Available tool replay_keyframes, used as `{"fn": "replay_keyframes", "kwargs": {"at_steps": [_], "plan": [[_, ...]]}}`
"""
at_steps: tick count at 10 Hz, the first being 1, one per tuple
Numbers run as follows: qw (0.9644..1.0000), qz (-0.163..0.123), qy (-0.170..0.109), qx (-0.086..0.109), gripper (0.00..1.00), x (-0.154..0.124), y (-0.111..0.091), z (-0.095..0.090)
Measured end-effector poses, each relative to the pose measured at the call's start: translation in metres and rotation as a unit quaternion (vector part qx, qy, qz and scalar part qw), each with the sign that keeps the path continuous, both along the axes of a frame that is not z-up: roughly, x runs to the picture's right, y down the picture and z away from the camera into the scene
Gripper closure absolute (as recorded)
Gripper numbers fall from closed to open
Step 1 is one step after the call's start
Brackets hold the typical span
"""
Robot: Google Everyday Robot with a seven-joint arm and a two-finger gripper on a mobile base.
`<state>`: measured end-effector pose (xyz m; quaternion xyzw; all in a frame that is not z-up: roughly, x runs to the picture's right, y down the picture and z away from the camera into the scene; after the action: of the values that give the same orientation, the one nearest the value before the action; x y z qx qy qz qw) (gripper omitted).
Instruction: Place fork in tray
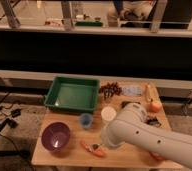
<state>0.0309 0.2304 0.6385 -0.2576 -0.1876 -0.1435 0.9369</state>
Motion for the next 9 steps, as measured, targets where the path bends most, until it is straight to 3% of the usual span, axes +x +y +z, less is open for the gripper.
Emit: {"fn": "replay_keyframes", "kwargs": {"at_steps": [3,9], "plan": [[0.9996,-0.020,-0.007,0.017,0.99,-0.013,-0.030,-0.002],[0.9996,-0.021,-0.006,0.017,0.99,-0.012,-0.031,-0.001]]}}
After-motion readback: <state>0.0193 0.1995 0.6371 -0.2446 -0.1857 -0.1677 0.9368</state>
